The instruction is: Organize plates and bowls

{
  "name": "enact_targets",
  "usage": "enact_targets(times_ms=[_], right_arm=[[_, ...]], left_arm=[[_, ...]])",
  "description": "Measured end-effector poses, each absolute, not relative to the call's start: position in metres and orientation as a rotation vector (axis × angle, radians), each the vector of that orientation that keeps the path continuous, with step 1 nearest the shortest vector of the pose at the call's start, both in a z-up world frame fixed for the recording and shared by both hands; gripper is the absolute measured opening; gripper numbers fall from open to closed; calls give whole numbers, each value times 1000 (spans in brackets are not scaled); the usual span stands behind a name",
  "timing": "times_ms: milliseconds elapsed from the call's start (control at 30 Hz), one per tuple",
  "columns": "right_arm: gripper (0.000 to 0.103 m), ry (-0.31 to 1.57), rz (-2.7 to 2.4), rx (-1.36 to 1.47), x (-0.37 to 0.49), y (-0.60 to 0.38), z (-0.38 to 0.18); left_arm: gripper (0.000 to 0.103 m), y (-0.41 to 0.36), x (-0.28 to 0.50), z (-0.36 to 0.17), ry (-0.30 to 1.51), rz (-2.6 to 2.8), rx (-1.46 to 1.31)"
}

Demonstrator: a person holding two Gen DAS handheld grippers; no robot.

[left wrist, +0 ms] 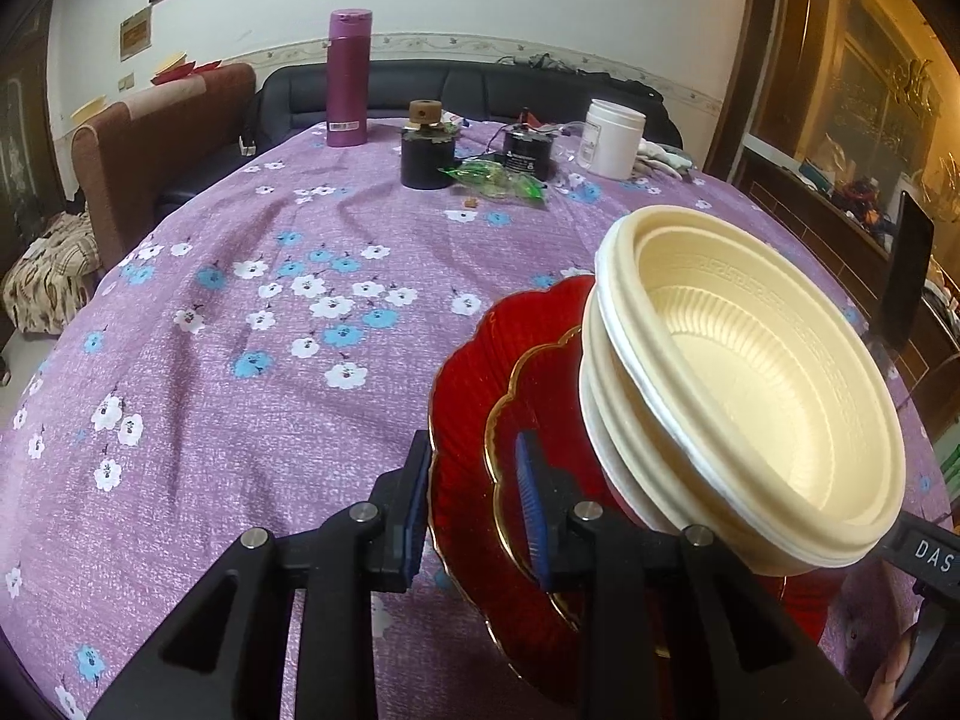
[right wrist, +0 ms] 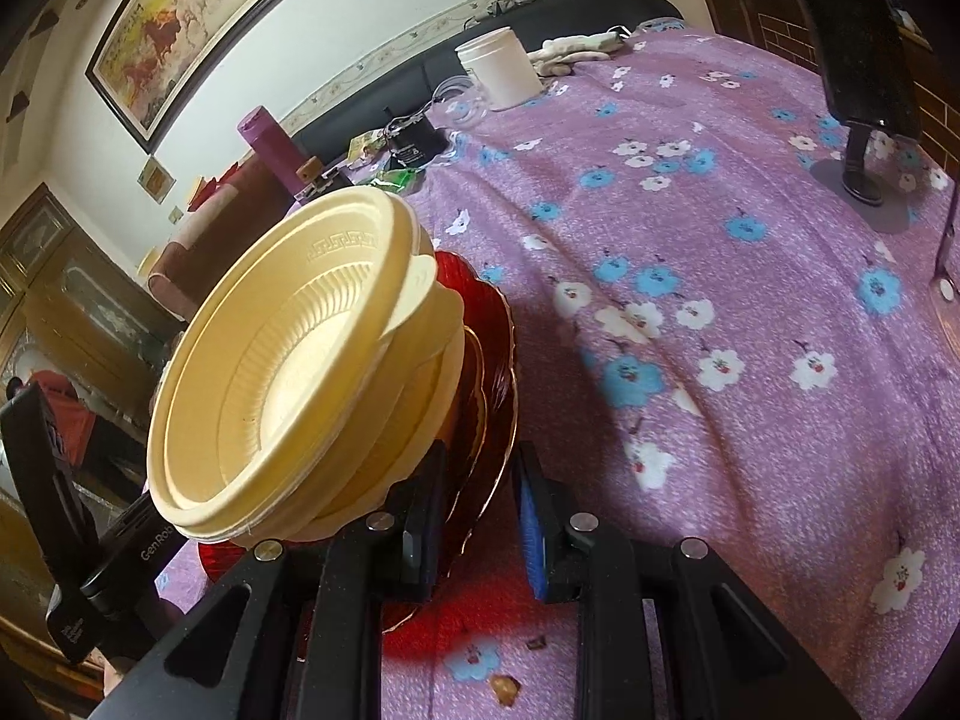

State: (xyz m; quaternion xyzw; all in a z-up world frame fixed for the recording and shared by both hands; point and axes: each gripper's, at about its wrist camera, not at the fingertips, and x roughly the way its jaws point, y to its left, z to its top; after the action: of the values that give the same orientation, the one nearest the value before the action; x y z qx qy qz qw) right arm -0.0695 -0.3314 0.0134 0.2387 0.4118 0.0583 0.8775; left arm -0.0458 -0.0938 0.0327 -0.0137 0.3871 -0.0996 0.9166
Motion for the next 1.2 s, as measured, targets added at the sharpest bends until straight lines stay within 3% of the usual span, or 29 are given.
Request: enact_targets(times_ms=[167, 333, 500, 667, 800, 900, 1000, 1200], right_arm=[[26, 863, 131, 510, -68, -331, 13], [26, 865, 139, 520, -71, -334, 14], [26, 856, 138, 516, -78, -336, 19], [36, 852, 138, 528, -86, -341, 21], [38, 843, 136, 527, -97, -345, 24], [45, 831, 113, 503, -111, -348, 27], [54, 805, 87, 474, -126, -349, 32], [82, 704, 53, 368, -158, -337, 40]], left_arm=[[26, -92, -46, 33, 797, -207, -35], [43, -92, -52, 38, 761, -199, -27], [46, -89, -53, 40, 761, -197, -33], [54, -83, -56, 41, 764, -191, -45], [62, -75, -65, 45, 759, -206, -57], [76, -66, -77, 47, 746, -205, -71], [82, -59, -92, 49, 736, -233, -100], [100, -65, -132, 51, 644, -309, -32]])
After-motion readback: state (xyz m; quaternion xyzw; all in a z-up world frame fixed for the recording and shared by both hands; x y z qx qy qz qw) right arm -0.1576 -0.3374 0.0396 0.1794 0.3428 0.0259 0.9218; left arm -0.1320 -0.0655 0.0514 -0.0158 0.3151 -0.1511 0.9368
